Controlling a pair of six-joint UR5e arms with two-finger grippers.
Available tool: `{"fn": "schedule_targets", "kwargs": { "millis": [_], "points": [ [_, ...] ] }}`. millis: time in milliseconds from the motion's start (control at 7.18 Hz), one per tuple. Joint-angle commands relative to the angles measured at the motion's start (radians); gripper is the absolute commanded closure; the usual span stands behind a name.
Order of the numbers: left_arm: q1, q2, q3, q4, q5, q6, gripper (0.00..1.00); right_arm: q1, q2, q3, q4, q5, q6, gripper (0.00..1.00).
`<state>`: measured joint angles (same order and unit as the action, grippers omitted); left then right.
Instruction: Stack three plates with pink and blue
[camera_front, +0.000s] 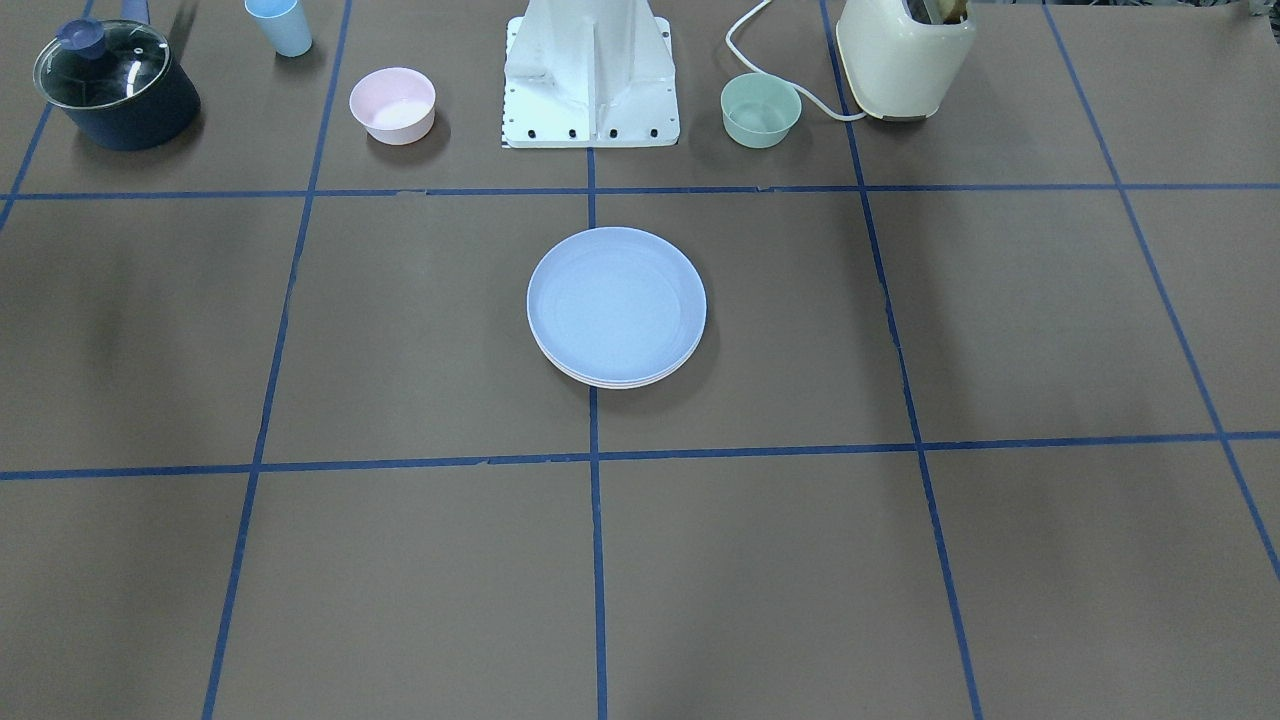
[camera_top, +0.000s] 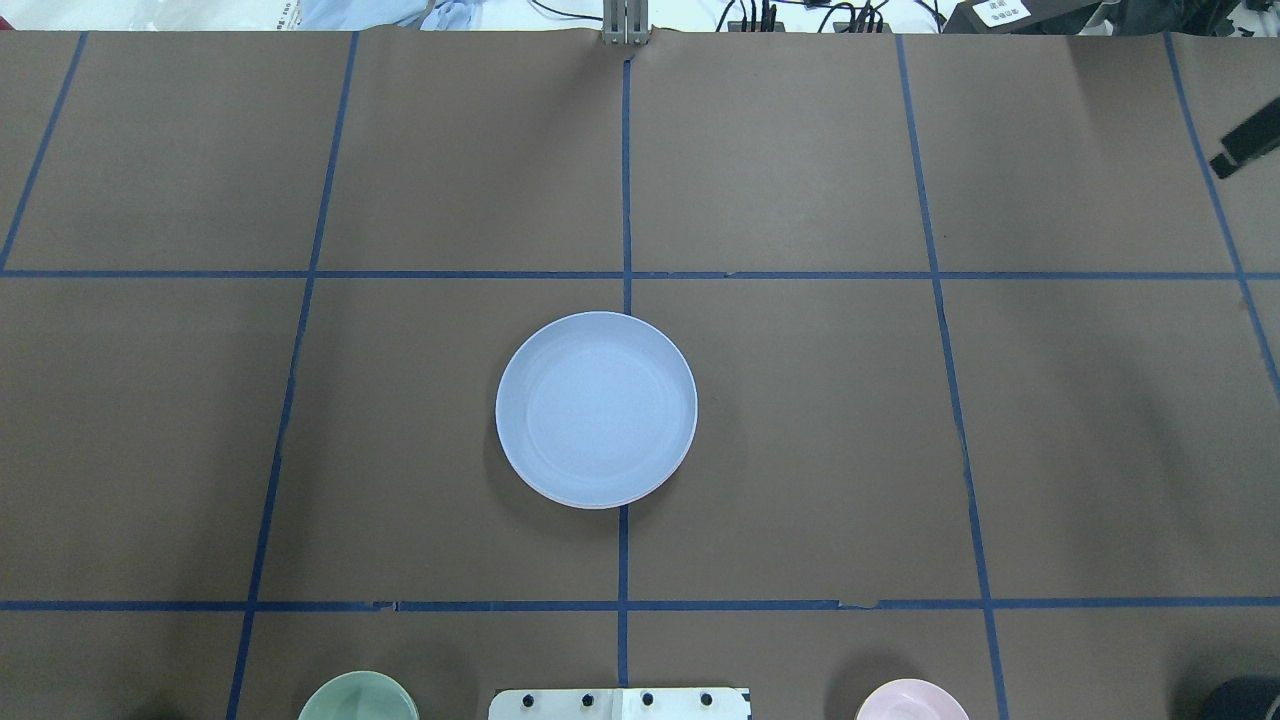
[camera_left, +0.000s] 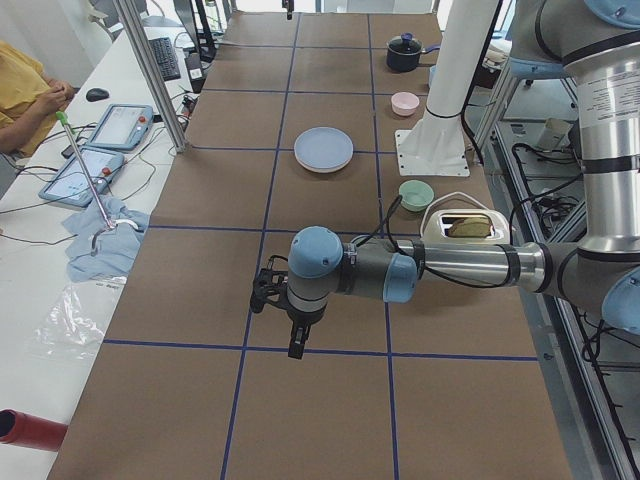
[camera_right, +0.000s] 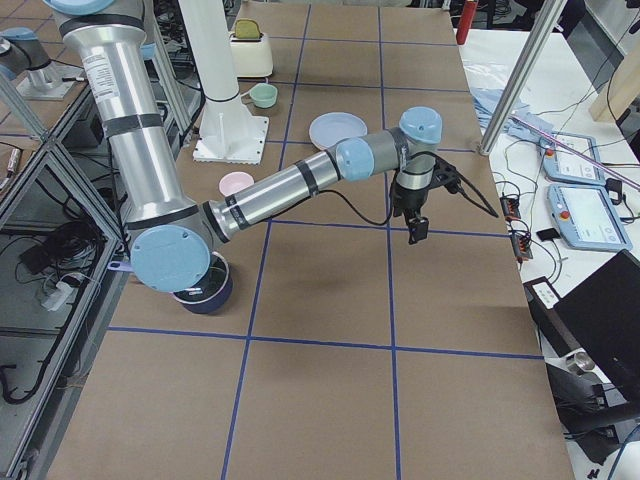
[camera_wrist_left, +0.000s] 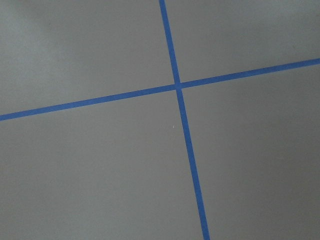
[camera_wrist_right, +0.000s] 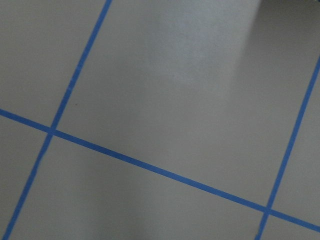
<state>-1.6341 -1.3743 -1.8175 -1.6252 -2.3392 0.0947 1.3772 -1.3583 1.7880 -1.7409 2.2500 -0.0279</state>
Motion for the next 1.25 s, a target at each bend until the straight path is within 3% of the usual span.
{"fn": "schedule_targets", "kwargs": {
  "millis": [0,418,1115],
  "points": [
    [-0.012,0.01,-0.01,0.047,-0.003,0.007,0.0,0.075,-0.225,-0.004,0.035,0.013,-0.07,0.0],
    [-0.012,0.037,-0.011,0.041,-0.003,0.014,0.0,0.143,-0.346,-0.009,0.089,0.019,-0.087,0.0],
    [-0.01,0.037,-0.002,0.047,0.0,0.007,0.0,0.158,-0.354,-0.001,0.092,0.023,-0.099,0.0]
  ]
}}
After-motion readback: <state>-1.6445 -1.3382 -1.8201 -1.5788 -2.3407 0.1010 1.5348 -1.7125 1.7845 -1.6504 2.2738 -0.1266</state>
